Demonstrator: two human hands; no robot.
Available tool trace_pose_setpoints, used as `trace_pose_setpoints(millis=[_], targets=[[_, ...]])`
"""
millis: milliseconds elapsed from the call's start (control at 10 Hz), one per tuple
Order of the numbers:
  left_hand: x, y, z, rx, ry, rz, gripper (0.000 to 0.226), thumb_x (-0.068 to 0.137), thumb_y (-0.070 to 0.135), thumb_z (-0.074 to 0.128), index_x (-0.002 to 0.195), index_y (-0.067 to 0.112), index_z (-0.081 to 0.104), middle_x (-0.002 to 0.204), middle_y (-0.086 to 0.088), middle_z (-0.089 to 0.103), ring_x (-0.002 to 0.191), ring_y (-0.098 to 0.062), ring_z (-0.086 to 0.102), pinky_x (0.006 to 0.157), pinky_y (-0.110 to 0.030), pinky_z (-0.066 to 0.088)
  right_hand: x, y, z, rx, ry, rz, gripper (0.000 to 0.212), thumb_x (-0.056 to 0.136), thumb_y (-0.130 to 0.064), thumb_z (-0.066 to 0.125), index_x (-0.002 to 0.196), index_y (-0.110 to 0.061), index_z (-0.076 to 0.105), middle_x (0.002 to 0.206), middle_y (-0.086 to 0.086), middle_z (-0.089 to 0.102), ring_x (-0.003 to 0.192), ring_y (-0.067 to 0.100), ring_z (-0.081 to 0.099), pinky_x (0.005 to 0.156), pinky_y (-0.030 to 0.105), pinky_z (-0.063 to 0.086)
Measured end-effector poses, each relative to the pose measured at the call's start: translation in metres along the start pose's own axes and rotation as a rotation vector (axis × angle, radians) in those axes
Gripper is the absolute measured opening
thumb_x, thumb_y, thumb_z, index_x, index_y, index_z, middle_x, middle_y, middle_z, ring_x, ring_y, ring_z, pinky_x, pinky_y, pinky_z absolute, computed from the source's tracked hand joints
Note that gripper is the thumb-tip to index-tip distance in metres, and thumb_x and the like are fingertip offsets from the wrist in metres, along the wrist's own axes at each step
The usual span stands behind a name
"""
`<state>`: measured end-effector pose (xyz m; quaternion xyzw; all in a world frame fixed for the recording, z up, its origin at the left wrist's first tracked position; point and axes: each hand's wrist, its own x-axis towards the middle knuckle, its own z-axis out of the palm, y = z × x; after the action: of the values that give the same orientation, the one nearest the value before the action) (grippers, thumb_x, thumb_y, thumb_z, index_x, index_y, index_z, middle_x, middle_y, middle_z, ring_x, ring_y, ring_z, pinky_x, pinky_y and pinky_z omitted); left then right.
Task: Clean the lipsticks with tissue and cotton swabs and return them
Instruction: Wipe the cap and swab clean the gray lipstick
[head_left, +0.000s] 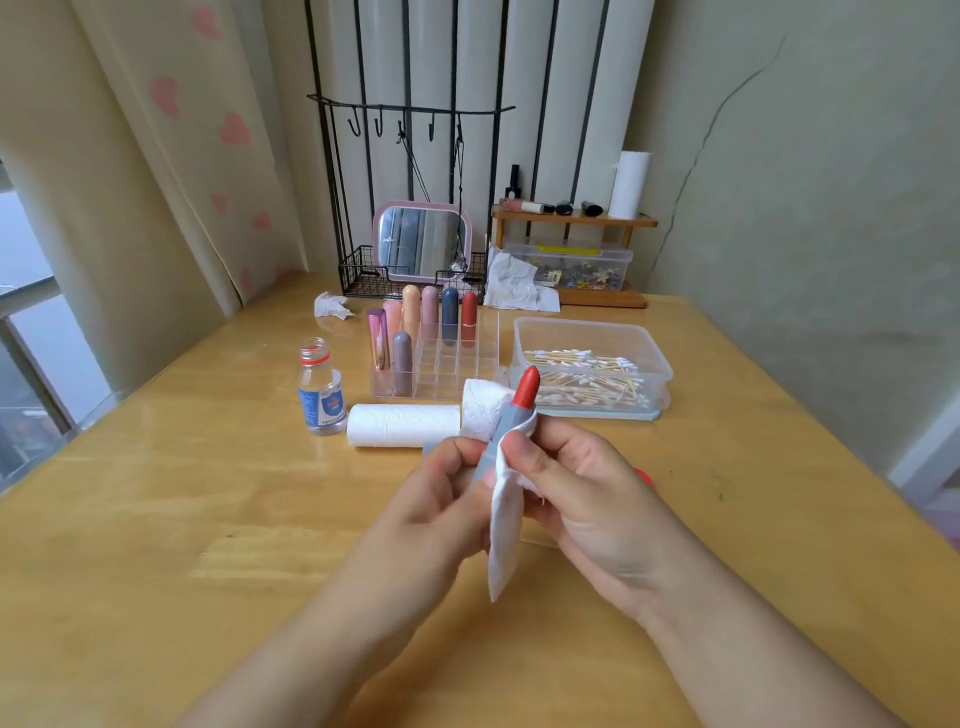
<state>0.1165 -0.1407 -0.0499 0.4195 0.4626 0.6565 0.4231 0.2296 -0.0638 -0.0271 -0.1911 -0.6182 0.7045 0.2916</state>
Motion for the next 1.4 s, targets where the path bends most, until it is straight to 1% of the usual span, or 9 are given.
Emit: trace_pose_setpoints(millis=[100,400,700,900,1000,1100,1200,1300,1400], targets=[[0.001,-0.002,-0.005,0.013,-0.072,-0.063,0.014,0.099,0.012,0.046,0.098,0.008,0.059,0.086,-0.011,0.064,0.069,-0.013,0.065,0.057,-0.021,0.051,0.000,0.001,-0.001,0.090,-0.027,-0.022,0.016,0.077,-0.033,0.063,0.080,-0.021,0.073,0.081,0.000,0.070,0.075,0.010,0.065,0.070,0.019,0.050],[0.005,-0.006,-0.009,0.140,-0.011,0.060,0.009,0.082,0.018,0.059,0.089,0.020,0.065,0.088,-0.008,0.067,0.082,-0.018,0.061,0.076,-0.035,0.049,0.002,0.007,0.002,0.024,0.039,-0.028,0.034,0.079,-0.040,0.059,0.098,-0.012,0.066,0.096,0.004,0.073,0.100,0.022,0.067,0.087,0.038,0.049],[-0.001,0.004,-0.002,-0.066,-0.058,-0.071,0.024,0.096,0.000,0.045,0.081,0.008,0.061,0.069,-0.001,0.067,0.060,-0.007,0.064,0.054,-0.019,0.050,-0.001,0.000,0.003,0.050,0.010,-0.100,0.019,0.082,-0.035,0.057,0.069,-0.030,0.070,0.071,-0.007,0.066,0.071,0.007,0.062,0.067,0.018,0.048],[0.000,0.007,0.000,-0.017,0.054,0.079,0.022,0.052,0.013,0.079,0.060,0.027,0.065,0.066,0.000,0.068,0.057,-0.009,0.061,0.053,-0.023,0.051,0.003,0.008,0.002,-0.066,0.099,-0.077,0.019,0.079,-0.048,0.056,0.079,-0.033,0.068,0.088,-0.002,0.070,0.103,0.023,0.065,0.087,0.052,0.049],[0.000,0.004,-0.001,0.050,0.110,0.058,0.022,0.054,0.012,0.078,0.064,0.027,0.066,0.068,-0.003,0.068,0.062,-0.015,0.062,0.062,-0.033,0.053,0.004,0.010,0.003,-0.060,0.128,-0.070,0.021,0.080,-0.050,0.056,0.078,-0.032,0.068,0.086,-0.005,0.070,0.105,0.026,0.065,0.089,0.053,0.047],[0.000,0.004,0.000,0.006,0.040,-0.093,0.023,0.074,0.020,0.075,0.092,0.007,0.069,0.085,-0.020,0.067,0.077,-0.027,0.061,0.071,-0.042,0.054,0.002,0.006,0.004,0.012,0.112,-0.092,0.022,0.085,-0.044,0.059,0.072,-0.029,0.068,0.078,-0.003,0.067,0.089,0.018,0.063,0.082,0.042,0.049],[-0.002,0.006,0.002,-0.112,-0.066,-0.170,0.026,0.090,0.017,0.051,0.089,0.005,0.074,0.090,-0.015,0.071,0.077,-0.020,0.066,0.065,-0.028,0.055,0.001,0.001,0.004,0.067,0.112,-0.098,0.021,0.086,-0.036,0.061,0.077,-0.017,0.065,0.080,0.005,0.064,0.083,0.018,0.059,0.080,0.030,0.047],[0.000,0.005,0.000,-0.095,-0.007,-0.114,0.018,0.090,0.014,0.062,0.090,-0.002,0.070,0.090,-0.017,0.069,0.079,-0.026,0.059,0.069,-0.031,0.055,-0.002,-0.003,0.005,0.059,0.098,-0.109,0.021,0.079,-0.037,0.055,0.080,-0.017,0.063,0.074,-0.003,0.063,0.077,0.011,0.058,0.075,0.023,0.046],[0.001,0.004,-0.002,-0.044,0.049,-0.024,0.018,0.063,0.021,0.078,0.075,0.011,0.070,0.080,-0.012,0.067,0.071,-0.019,0.057,0.073,-0.039,0.050,-0.003,-0.004,0.006,0.014,0.112,-0.089,0.020,0.076,-0.045,0.053,0.069,-0.030,0.065,0.068,-0.014,0.062,0.072,0.005,0.058,0.069,0.031,0.045]])
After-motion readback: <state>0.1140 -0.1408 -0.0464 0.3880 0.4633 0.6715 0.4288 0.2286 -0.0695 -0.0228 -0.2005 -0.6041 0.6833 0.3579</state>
